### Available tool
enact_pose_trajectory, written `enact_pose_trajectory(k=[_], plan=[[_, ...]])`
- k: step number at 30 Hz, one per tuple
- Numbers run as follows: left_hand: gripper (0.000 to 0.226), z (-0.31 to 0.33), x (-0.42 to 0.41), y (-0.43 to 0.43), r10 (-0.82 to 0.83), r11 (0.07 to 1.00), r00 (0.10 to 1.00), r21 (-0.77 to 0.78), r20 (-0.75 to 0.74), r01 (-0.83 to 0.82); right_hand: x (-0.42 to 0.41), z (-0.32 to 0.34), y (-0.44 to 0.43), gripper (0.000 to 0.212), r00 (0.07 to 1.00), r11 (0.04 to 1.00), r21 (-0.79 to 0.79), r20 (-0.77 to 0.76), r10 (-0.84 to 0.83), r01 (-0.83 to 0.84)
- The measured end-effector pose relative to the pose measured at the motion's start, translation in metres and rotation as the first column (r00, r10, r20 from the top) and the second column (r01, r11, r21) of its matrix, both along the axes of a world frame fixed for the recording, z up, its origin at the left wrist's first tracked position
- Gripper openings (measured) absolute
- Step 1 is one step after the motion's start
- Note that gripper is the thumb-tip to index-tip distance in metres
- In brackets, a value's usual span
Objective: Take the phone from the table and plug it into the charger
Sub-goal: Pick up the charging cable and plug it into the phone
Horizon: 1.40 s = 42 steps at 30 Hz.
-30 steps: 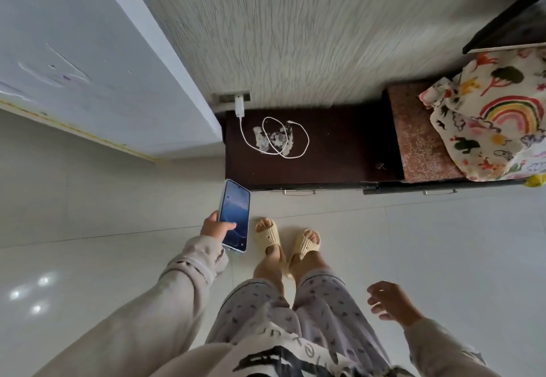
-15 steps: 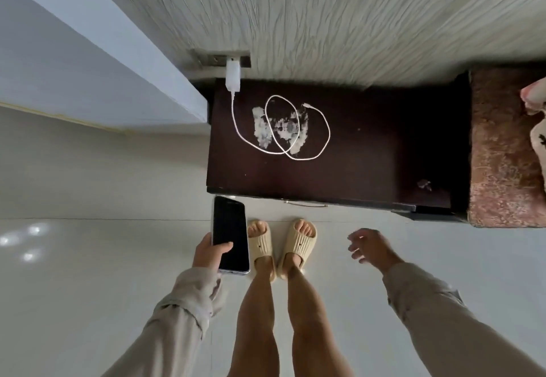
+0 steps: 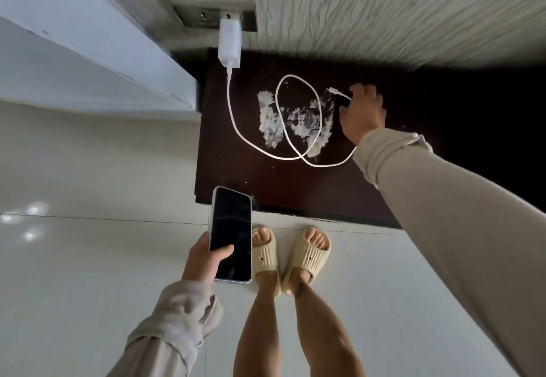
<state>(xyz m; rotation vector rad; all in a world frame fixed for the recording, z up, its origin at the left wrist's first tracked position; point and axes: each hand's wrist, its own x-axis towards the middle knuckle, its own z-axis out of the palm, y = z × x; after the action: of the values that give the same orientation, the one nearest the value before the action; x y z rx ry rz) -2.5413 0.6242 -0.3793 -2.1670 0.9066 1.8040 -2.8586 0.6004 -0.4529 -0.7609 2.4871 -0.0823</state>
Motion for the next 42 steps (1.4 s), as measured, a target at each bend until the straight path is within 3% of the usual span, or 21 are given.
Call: enact_pose_trajectory(k=[6, 8, 11, 14, 16, 20, 24, 28, 32, 38, 42], plan=[[0.028, 0.003, 0.004, -0.007, -0.010, 1.000, 1.000, -0.025, -0.017, 0.009, -0.005, -0.015, -0.016, 0.030, 0.994, 0.997, 0.054, -0.098, 0.053, -0.048], [0.029, 0.006, 0.003, -0.007, 0.005, 1.000, 1.000, -0.028, -0.029, -0.005, -0.006, -0.008, -0.011, 0.027, 1.000, 0.999, 0.031, -0.009, 0.026, -0.026], [0.022, 0.015, 0.000, -0.005, 0.079, 0.997, 0.996, -0.009, -0.030, -0.080, 0.002, 0.012, 0.010, 0.020, 0.974, 0.988, -0.047, 0.182, -0.136, 0.147], [0.015, 0.034, -0.012, -0.002, 0.253, 0.964, 0.967, 0.098, -0.042, -0.248, 0.021, 0.046, 0.044, 0.018, 0.859, 0.925, -0.122, 0.431, -0.278, 0.360], [0.015, 0.051, -0.022, -0.002, 0.337, 0.935, 0.940, 0.137, -0.050, -0.328, 0.036, 0.079, 0.067, 0.020, 0.809, 0.905, -0.137, 0.515, -0.282, 0.403], [0.011, 0.090, -0.044, -0.003, 0.582, 0.806, 0.788, 0.269, -0.199, -0.528, 0.068, 0.146, 0.105, 0.019, 0.746, 0.876, -0.185, 0.618, -0.249, 0.446], [0.010, 0.121, -0.063, -0.008, 0.514, 0.855, 0.816, 0.238, -0.266, -0.461, 0.096, 0.217, 0.124, 0.016, 0.697, 0.837, -0.240, 0.685, -0.213, 0.492], [0.012, 0.144, -0.080, -0.018, 0.510, 0.858, 0.791, 0.260, -0.336, -0.443, 0.116, 0.265, 0.131, 0.030, 0.574, 0.837, -0.218, 0.808, -0.132, 0.501], [0.018, 0.166, -0.100, -0.020, 0.616, 0.787, 0.718, 0.287, -0.324, -0.546, 0.128, 0.283, 0.131, 0.030, 0.506, 0.813, -0.190, 0.850, -0.144, 0.550], [0.022, 0.175, -0.110, -0.010, 0.550, 0.834, 0.765, 0.278, -0.335, -0.477, 0.128, 0.292, 0.121, 0.027, 0.390, 0.728, -0.125, 0.897, -0.207, 0.674], [0.019, 0.167, -0.107, -0.003, 0.563, 0.825, 0.733, 0.303, -0.381, -0.476, 0.128, 0.293, 0.119, 0.028, 0.381, 0.711, -0.101, 0.891, -0.247, 0.696]])
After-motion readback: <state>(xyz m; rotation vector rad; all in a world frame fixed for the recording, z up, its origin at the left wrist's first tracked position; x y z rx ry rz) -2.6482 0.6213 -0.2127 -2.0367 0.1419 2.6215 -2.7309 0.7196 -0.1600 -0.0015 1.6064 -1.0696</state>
